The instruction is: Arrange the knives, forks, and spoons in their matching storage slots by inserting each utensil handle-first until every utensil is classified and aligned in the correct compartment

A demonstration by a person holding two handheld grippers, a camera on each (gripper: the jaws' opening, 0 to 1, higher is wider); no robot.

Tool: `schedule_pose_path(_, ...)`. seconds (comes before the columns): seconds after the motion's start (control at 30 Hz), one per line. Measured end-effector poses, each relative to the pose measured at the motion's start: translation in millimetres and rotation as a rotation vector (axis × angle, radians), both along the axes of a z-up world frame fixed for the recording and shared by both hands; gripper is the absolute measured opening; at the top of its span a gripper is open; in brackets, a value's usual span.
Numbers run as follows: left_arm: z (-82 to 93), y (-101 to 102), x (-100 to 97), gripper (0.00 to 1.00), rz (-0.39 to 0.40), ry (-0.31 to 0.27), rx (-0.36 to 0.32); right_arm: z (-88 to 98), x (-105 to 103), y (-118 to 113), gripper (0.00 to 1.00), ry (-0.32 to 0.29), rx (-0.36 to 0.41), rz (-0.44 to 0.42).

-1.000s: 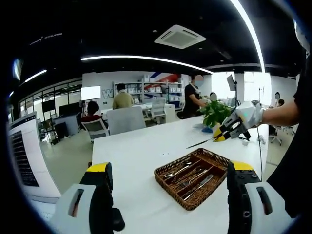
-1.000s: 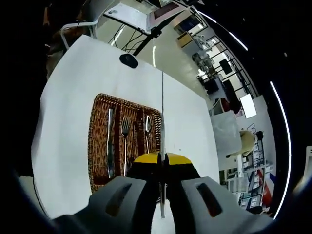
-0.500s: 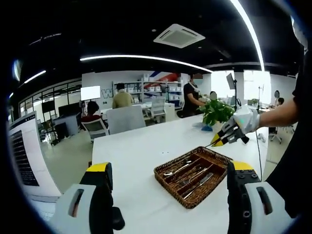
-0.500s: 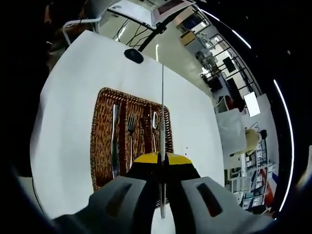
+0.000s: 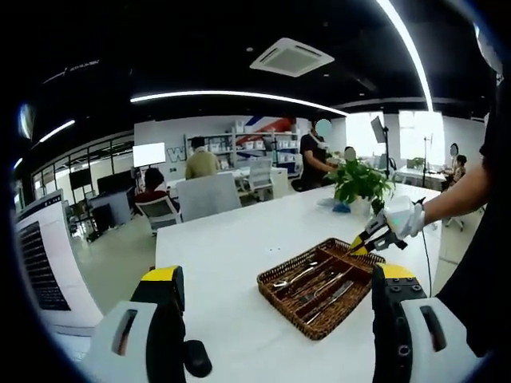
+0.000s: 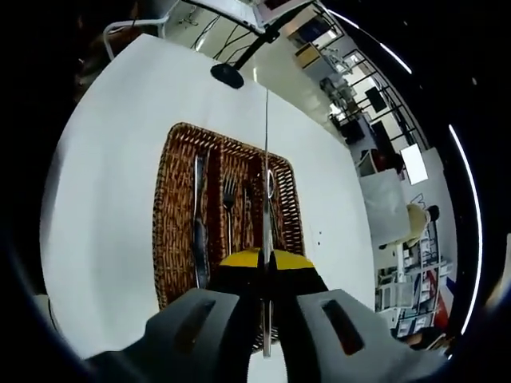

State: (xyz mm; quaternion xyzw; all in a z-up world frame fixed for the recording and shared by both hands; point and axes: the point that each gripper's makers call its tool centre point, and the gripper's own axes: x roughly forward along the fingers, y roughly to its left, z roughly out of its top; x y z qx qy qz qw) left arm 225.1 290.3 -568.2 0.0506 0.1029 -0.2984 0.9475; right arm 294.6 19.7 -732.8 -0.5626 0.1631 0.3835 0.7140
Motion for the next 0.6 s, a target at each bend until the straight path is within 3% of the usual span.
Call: schedule_pose_path(0.6,-0.6,16.1,-14.2,1.00,0.053,-0.001,-0.012,-67.5,-6.9,4.4,0.01,0.132,-0.064,0.001)
